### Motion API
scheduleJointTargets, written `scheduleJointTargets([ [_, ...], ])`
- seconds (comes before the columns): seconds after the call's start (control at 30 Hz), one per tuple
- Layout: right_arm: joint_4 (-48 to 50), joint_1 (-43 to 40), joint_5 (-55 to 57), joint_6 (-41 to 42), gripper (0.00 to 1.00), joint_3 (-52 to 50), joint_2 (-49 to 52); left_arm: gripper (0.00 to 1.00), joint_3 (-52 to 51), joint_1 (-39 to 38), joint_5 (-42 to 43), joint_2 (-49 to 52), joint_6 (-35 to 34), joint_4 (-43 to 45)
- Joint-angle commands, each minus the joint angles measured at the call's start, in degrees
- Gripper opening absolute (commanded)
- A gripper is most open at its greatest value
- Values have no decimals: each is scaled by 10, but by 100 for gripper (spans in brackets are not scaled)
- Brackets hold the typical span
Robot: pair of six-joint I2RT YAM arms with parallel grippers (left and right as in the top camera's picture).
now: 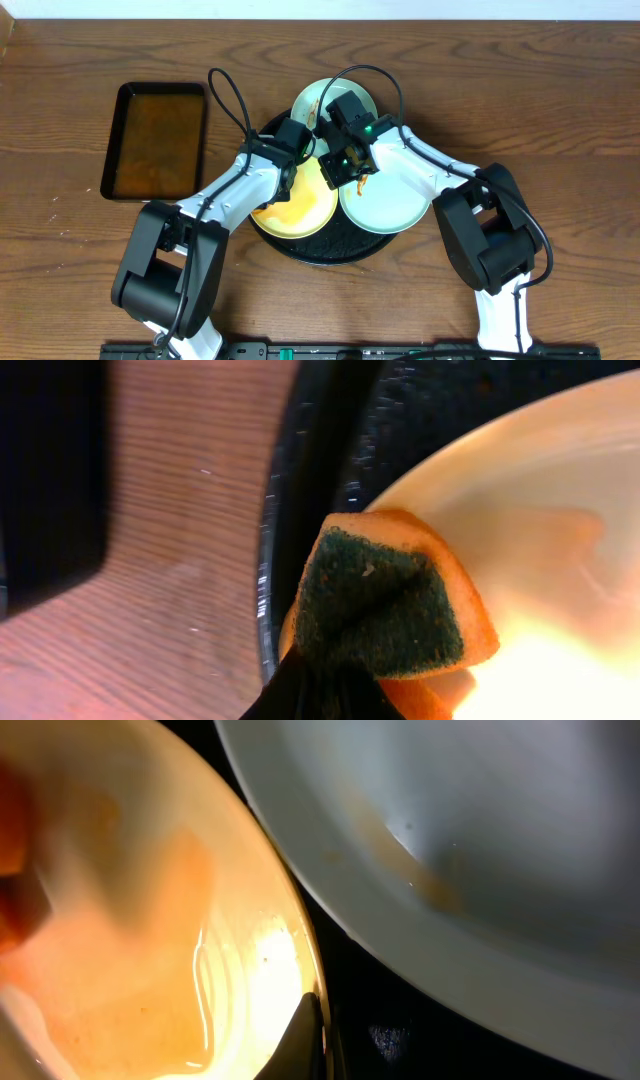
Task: Clean dirty plates on tray and stack at the side
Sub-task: 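Scrub the yellow plate with the sponge in the left gripper, then return the sponge with the left gripper to the water tray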
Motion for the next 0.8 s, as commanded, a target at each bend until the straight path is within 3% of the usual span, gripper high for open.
scheduleJointTargets([
  [0.0, -1, 4, 15, 0, 1, 0, 9, 7, 29, 7, -80, -30, 6, -11],
  [0.37, -1, 4, 15, 0, 1, 0, 10, 7, 35, 38, -70, -184, 6, 31],
  [0.63, -1, 4, 15, 0, 1, 0, 9, 8, 35, 258, 170, -175, 5, 156],
  [0.77, 1, 4, 15, 0, 1, 0, 10, 8, 35, 366, 243, -159, 5, 206],
])
